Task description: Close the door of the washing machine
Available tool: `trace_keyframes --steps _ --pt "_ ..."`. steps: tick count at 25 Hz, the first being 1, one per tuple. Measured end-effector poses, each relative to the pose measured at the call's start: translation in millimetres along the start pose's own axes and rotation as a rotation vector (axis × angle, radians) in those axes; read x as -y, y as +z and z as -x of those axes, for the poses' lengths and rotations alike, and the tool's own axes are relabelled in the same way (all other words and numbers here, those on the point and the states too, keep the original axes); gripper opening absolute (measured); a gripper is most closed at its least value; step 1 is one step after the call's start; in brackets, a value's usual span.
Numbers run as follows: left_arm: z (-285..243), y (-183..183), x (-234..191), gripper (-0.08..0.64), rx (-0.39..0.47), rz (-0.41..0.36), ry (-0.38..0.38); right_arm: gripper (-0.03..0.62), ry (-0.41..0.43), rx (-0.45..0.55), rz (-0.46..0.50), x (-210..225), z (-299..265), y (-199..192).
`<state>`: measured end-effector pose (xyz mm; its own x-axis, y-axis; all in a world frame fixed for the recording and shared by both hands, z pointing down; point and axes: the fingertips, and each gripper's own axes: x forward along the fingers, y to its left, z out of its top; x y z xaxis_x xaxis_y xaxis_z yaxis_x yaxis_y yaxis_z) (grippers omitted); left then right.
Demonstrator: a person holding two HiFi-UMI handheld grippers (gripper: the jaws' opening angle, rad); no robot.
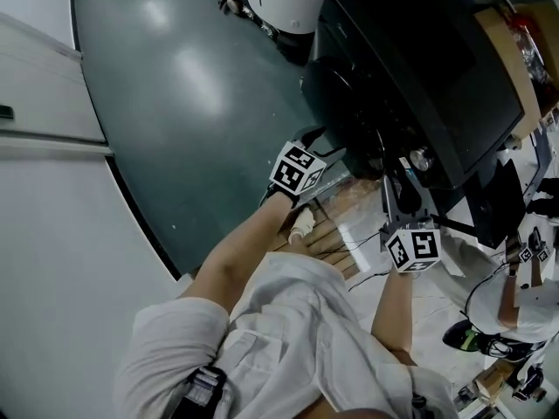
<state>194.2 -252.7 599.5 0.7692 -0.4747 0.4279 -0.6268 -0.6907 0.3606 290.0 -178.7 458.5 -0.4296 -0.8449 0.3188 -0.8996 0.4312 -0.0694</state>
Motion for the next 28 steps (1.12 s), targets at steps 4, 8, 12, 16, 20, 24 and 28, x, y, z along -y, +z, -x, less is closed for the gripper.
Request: trace_keyframes --steps 4,8,12,16,20,24,28 --pt "61.0 10.8 -18.3 0.299 0.069 0.039 0.018 0.144 0.019 -0.003 0.000 -33.4 -4.3 1.1" --pt "129.2 19.1 -31.4 0.295 0.129 0.041 0.050 0.141 0.042 0.003 -0.017 -67.3 -1.9 1.4" --pt "194.2 27.0 -41.4 0.226 0.192 0.048 0.084 0.130 0.046 0.003 -0.012 -96.3 4.7 3.6" --pt "255.0 42.3 -44.4 0.106 0.290 0.001 0.125 0.120 0.038 0.027 -0.007 -120.8 12.4 13.5" --pt "301.4 54.2 -41.3 0.031 0.356 -0.061 0.169 0.108 0.023 0.056 0.013 -138.2 21.6 24.8" --pt "344.9 73.6 -35.9 0.025 0.423 -0.141 0.200 0.083 -0.003 0.093 0.037 -156.1 31.8 39.6" --pt "382.7 79.8 -31.5 0.025 0.465 -0.174 0.221 0.066 -0.037 0.131 0.032 -169.0 44.1 48.2"
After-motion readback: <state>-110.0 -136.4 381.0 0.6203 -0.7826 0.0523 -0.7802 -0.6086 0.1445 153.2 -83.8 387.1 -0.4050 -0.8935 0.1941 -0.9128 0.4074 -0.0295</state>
